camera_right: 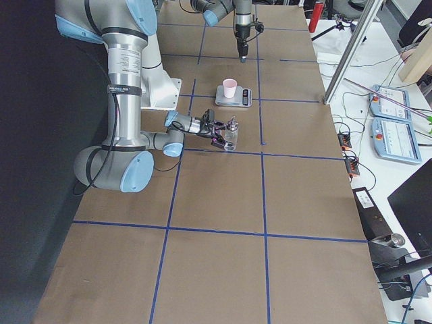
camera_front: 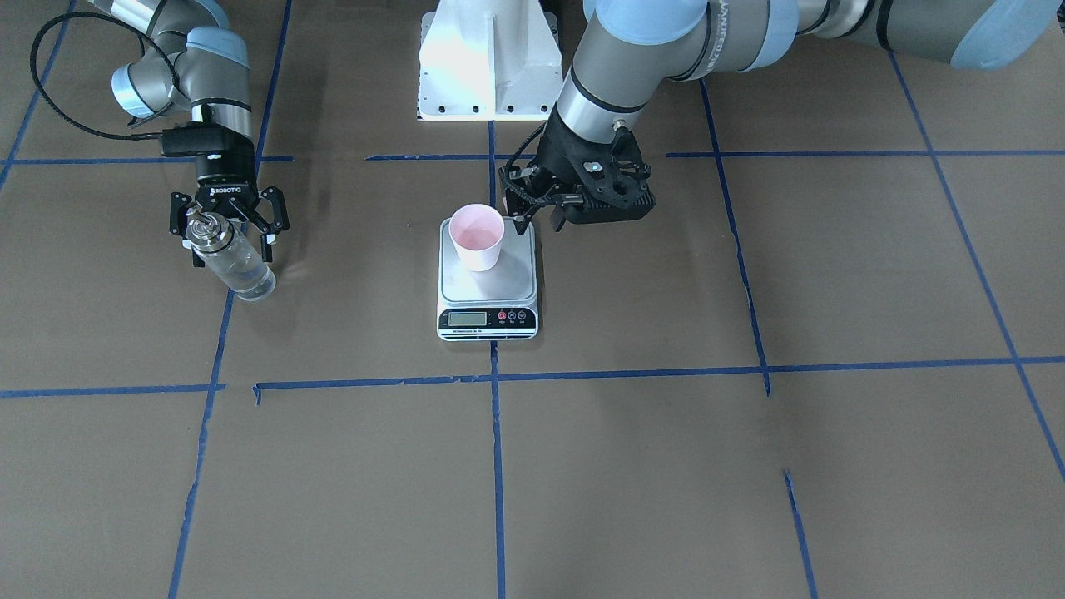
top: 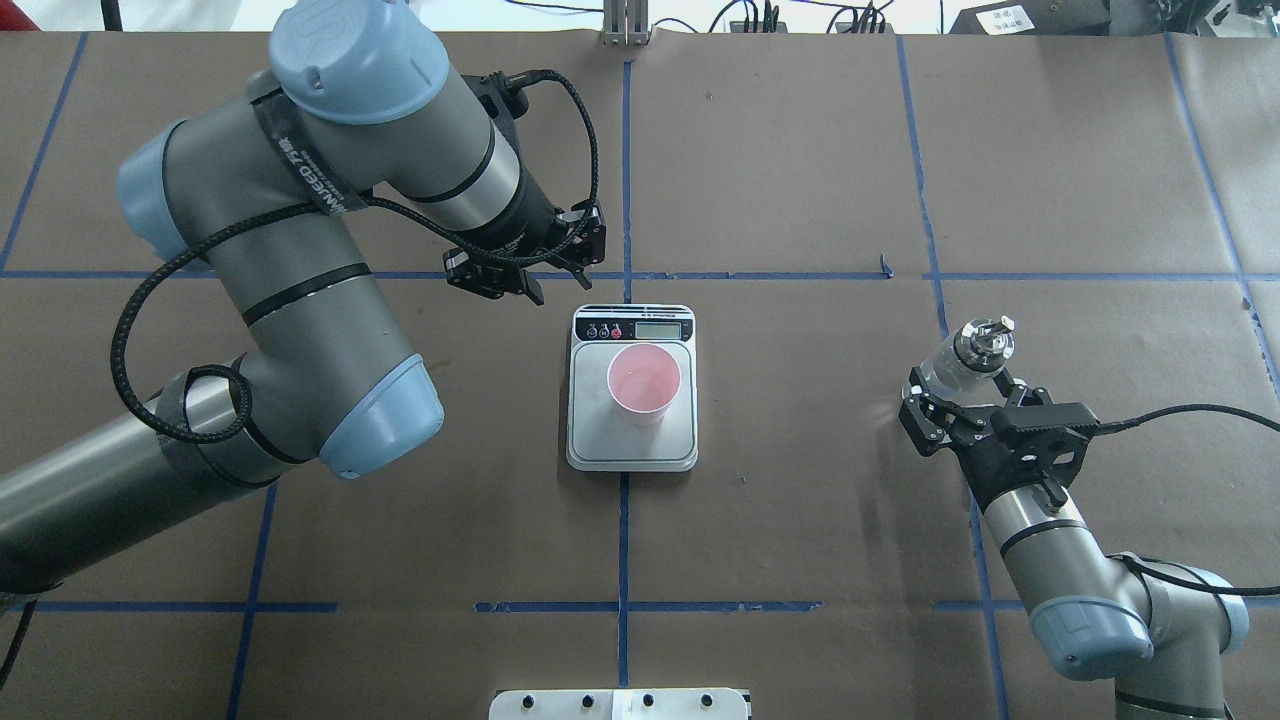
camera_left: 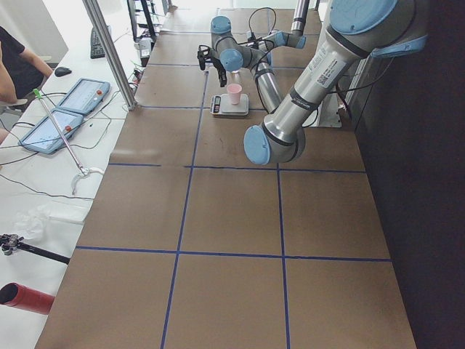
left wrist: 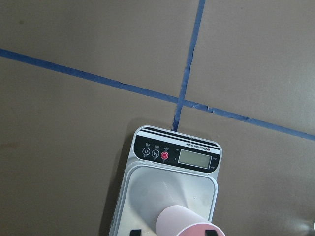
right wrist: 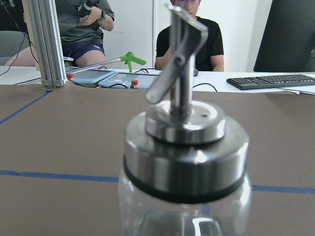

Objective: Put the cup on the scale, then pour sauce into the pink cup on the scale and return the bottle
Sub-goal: 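Lift the glass bottle with the right gripper and carry it toward the cup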

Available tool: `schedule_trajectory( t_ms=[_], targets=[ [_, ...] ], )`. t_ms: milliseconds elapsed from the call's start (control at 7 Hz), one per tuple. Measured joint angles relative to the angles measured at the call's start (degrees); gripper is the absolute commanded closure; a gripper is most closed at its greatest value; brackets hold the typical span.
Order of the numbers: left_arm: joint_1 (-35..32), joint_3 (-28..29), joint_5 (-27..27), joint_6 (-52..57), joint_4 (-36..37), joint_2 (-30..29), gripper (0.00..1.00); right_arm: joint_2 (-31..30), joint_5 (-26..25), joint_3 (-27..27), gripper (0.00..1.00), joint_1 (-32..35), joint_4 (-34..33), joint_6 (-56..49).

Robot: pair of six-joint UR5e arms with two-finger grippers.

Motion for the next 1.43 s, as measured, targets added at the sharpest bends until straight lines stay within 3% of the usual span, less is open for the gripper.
schedule_trajectory(
  t_ms=[143,286,429,571,714,857,1429],
  targets=[
    [0.01,-0.03,0.0,0.0,0.07,0.0,0.47,0.32,0.0,-0.33,0.06,0.2,0.0,-0.07],
    [-0.01,-0.06,0.0,0.0,0.12,-0.01,0.47,0.5,0.01,-0.75,0.18,0.43,0.01,-0.07],
    [-0.01,-0.06,0.0,0.0,0.17,0.0,0.47,0.68,0.01,-0.99,0.44,0.69,0.01,-0.07],
    [0.01,-0.09,0.0,-0.02,0.24,0.02,0.47,0.99,0.01,-1.06,0.56,0.93,0.03,-0.04],
    [0.02,-0.12,0.0,-0.06,0.3,0.03,0.47,1.54,0.06,-1.05,0.9,1.2,0.06,0.0],
    [0.0,-0.17,0.0,-0.08,0.33,0.03,0.47,2.32,0.51,-0.83,1.0,1.58,0.2,0.0],
    [-0.41,-0.54,-0.08,-0.09,0.34,0.07,0.47,4.04,6.5,-0.35,1.0,2.19,14.84,-5.11]
  ],
)
